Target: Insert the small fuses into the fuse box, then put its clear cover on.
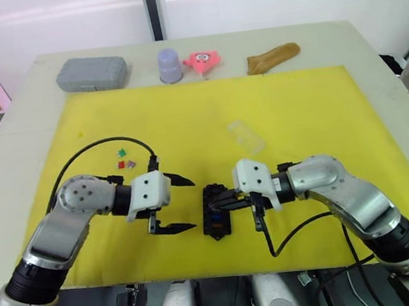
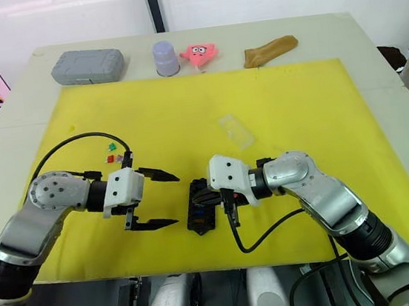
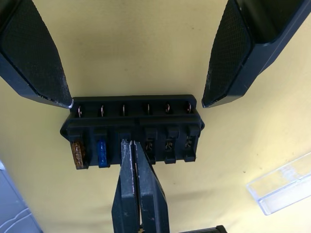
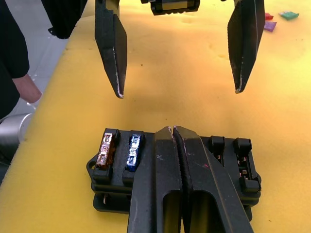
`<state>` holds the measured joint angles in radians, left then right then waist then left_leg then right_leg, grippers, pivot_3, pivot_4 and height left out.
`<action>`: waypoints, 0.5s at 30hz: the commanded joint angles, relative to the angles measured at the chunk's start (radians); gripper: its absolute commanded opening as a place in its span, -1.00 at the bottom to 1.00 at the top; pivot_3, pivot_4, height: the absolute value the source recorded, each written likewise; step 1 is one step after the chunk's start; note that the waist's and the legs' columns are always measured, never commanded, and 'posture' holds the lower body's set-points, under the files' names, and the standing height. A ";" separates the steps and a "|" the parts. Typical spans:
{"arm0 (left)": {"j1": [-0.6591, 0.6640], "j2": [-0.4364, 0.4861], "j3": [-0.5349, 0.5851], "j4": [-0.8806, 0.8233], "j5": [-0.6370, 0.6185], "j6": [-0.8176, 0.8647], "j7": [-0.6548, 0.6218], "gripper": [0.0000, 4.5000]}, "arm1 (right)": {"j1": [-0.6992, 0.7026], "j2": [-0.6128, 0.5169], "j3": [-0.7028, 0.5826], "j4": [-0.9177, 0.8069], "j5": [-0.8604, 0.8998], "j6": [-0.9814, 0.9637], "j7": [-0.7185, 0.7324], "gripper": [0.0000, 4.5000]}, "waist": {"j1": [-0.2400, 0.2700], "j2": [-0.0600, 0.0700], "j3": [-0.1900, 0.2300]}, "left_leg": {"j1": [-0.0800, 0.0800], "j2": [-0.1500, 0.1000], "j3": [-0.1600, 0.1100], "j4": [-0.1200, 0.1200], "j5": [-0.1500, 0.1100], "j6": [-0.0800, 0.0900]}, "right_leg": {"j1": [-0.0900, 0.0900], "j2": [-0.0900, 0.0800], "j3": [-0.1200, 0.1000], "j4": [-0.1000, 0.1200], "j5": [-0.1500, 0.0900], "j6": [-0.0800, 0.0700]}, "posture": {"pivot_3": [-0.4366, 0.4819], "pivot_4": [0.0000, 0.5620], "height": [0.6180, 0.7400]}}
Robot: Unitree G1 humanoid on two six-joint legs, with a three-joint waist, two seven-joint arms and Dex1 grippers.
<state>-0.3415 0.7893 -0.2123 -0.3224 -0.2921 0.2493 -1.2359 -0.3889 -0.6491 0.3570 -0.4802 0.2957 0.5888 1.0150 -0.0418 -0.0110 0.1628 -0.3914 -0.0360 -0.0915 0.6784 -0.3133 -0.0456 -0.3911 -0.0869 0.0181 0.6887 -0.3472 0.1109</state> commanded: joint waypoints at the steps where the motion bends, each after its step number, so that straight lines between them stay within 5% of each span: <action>1: -0.021 -0.002 0.007 -0.010 -0.001 -0.004 0.002 1.00 | 0.008 -0.011 0.024 -0.026 -0.030 -0.008 -0.012 -0.98 | 0.000 0.000 0.000 | 0.000 0.000 0.000 0.000 0.000 0.000 | 0.000 0.000 0.000 0.000 0.000 0.000 | -0.05 -0.47 1.00; 15: -0.028 -0.012 0.003 0.018 0.013 -0.032 -0.004 1.00 | 0.016 -0.002 -0.039 -0.065 0.051 0.055 -0.033 -0.98 | 0.000 0.000 0.000 | 0.000 0.000 0.000 0.000 0.000 0.000 | 0.001 0.000 0.000 0.000 0.000 0.000 | -0.05 -0.47 1.00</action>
<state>-0.3569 0.7794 -0.2145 -0.2938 -0.2787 0.2356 -1.2369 -0.3713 -0.6582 0.3513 -0.5100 0.3044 0.6153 0.9872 -0.0416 -0.0110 0.1628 -0.3913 -0.0360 -0.0915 0.6788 -0.3134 -0.0454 -0.3905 -0.0869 0.0180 0.6885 -0.3471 0.1110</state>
